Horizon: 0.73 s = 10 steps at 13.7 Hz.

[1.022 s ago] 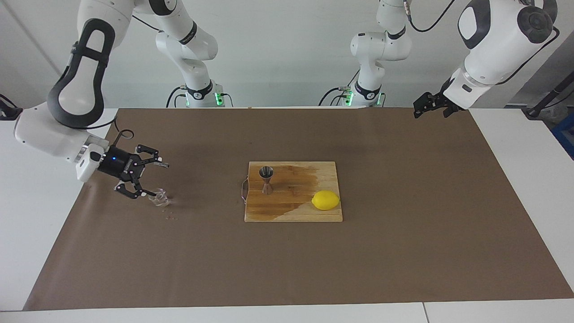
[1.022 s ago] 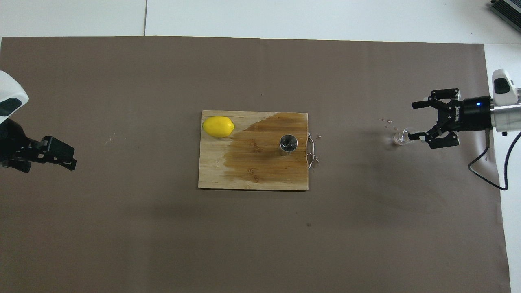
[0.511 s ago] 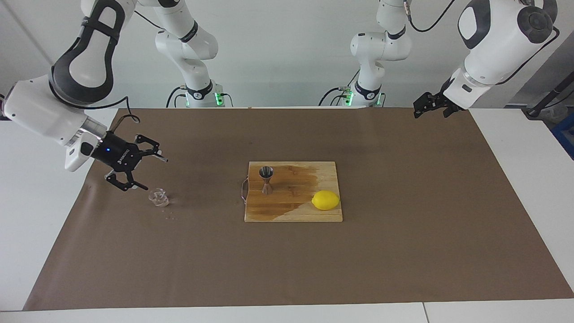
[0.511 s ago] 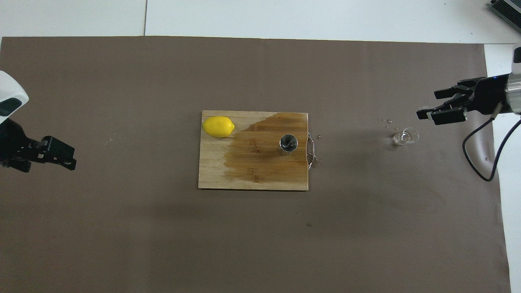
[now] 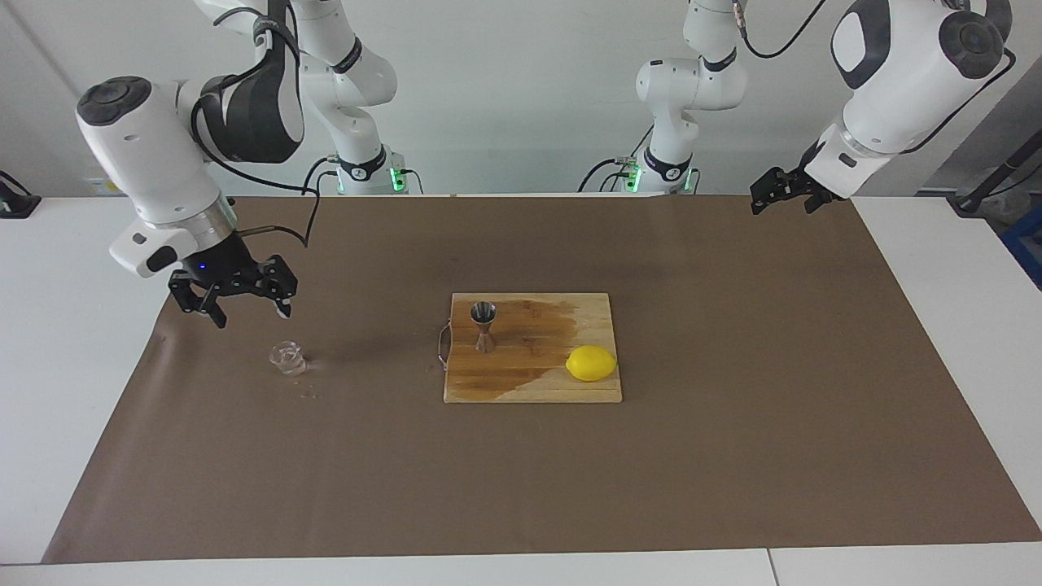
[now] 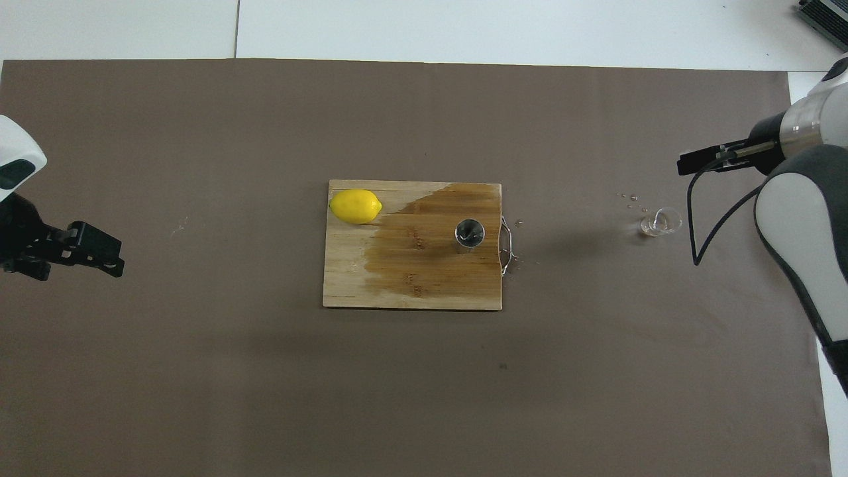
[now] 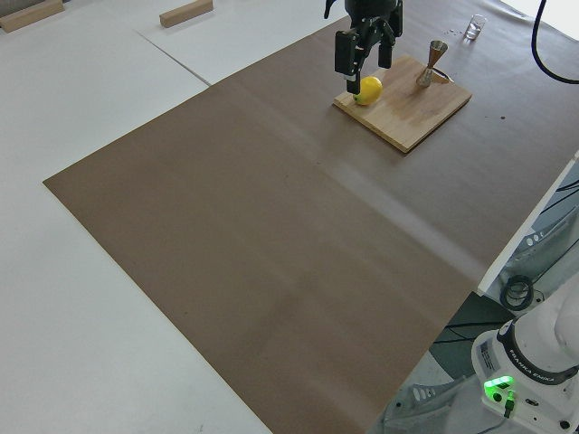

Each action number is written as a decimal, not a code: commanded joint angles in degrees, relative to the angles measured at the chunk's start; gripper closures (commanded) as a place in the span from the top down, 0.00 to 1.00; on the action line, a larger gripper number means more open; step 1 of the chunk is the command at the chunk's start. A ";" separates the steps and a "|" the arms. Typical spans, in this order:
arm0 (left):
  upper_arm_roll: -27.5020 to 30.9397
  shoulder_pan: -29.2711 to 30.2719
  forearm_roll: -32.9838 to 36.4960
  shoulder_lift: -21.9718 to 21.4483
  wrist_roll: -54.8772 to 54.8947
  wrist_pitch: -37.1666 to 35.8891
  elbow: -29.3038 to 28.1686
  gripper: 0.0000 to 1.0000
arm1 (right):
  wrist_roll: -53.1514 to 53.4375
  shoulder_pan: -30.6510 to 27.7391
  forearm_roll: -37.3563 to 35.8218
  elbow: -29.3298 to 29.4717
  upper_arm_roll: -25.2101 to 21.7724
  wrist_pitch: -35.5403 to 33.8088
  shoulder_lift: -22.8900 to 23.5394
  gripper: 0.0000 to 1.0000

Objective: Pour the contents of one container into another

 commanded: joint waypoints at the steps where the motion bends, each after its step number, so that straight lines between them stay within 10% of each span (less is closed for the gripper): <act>1: 0.47 -0.76 0.79 -1.75 -0.76 -0.13 -1.83 1.00 | 10.59 -1.15 -2.43 0.13 0.18 -3.62 -3.97 1.00; 10: 0.47 -0.76 0.70 -1.75 -0.76 -0.13 -1.74 1.00 | 14.94 -1.59 -3.67 2.14 0.00 -21.93 -14.19 1.00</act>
